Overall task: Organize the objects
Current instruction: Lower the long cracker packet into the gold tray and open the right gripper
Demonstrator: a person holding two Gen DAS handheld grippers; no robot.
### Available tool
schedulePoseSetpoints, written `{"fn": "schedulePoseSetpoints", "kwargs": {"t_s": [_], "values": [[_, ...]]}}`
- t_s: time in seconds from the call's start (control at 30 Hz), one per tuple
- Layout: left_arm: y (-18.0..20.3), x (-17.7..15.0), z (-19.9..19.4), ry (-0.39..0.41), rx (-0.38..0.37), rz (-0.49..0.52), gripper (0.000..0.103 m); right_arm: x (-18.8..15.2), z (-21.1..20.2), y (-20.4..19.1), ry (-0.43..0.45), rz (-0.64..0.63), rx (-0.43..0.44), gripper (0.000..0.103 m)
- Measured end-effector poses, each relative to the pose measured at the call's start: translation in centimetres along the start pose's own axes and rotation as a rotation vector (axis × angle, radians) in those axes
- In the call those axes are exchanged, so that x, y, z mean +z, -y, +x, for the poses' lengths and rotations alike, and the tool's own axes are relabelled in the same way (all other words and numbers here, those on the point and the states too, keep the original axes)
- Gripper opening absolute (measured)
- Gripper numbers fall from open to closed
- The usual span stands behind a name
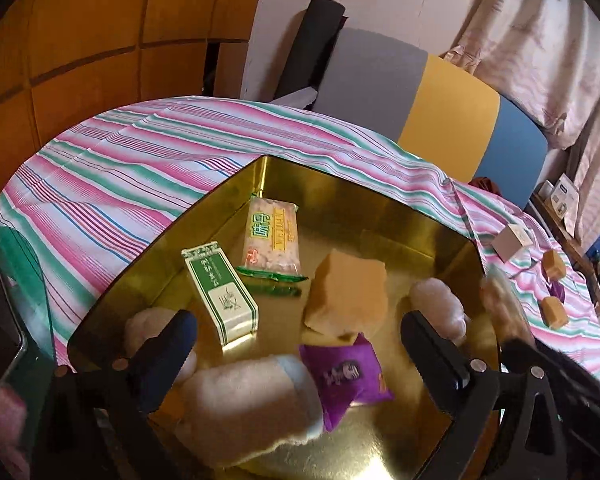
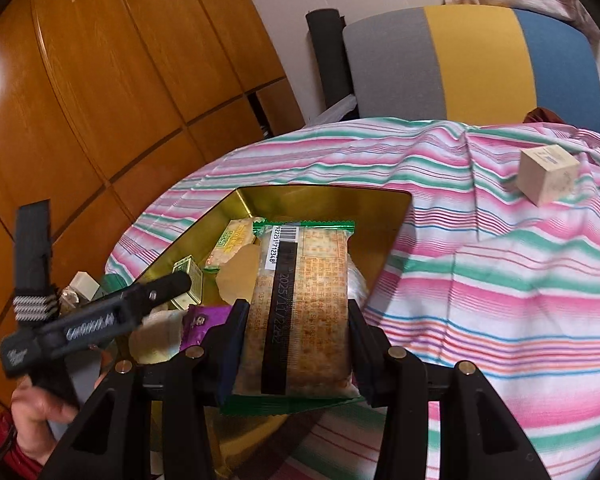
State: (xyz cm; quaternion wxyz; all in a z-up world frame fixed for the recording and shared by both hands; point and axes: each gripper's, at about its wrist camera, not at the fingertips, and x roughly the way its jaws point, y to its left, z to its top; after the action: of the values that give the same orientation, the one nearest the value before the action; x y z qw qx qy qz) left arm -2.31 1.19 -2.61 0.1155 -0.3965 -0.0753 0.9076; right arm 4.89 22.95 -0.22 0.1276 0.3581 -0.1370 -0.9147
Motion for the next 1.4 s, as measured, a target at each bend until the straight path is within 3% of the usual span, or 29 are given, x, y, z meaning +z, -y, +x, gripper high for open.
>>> {"fn": "schedulePoseSetpoints", "kwargs": {"t_s": [0.43,0.73,1.1,1.4], "values": [[-1.1,-0.4,-1.1,-0.011,0.039,-0.049,0.103,4.1,5.3,-1.4,-0.095,-0.06,-0.009,0.047],[-1.7,-0.5,-1.3,-0.034,0.03,-0.084,0.103,7.0,10.8,-2.4,-0.21,-0.211,-0.127,0.047],[-1.5,-0.7,-1.6,-0.03,0.032,-0.084,0.103,8.4,13.8,-4.4,-0.218,-0.395,-0.207,0.047],[-1.4,-0.8,-1.6,-0.034,0.032,-0.087,0.103,8.7,14.8,-4.8,-0.222,-0.426,-0.239,0.047]]}}
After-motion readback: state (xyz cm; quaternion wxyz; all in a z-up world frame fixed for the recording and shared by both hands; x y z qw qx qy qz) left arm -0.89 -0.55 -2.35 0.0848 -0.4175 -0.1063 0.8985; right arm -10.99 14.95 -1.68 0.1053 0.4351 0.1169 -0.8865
